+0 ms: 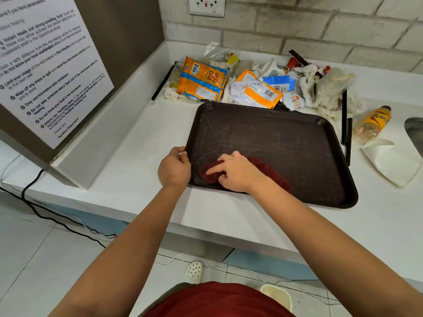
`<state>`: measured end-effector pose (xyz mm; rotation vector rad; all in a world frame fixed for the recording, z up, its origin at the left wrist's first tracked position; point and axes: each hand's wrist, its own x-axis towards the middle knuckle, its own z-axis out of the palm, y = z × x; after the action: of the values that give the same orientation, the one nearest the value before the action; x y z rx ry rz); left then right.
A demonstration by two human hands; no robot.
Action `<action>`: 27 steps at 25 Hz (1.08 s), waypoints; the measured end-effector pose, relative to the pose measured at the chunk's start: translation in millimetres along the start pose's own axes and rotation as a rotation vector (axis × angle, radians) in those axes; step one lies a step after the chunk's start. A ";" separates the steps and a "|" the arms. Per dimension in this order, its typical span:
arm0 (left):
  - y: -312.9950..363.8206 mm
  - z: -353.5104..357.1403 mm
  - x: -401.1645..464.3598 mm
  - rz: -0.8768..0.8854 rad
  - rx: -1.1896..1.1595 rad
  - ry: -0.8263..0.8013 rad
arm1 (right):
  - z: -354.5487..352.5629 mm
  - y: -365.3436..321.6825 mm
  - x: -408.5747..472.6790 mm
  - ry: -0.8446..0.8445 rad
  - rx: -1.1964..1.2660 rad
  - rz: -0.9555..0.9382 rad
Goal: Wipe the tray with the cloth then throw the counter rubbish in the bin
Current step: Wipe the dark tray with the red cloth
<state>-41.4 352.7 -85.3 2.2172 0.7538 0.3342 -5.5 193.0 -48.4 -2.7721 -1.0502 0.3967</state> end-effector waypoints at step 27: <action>-2.2 -6.3 4.2 0.047 -0.027 -0.065 | -8.8 -10.5 7.2 -0.169 0.019 -0.194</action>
<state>-41.9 360.0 -82.6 2.2122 0.6590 0.2922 -4.3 205.2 -38.9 -2.6254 -1.3325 0.6178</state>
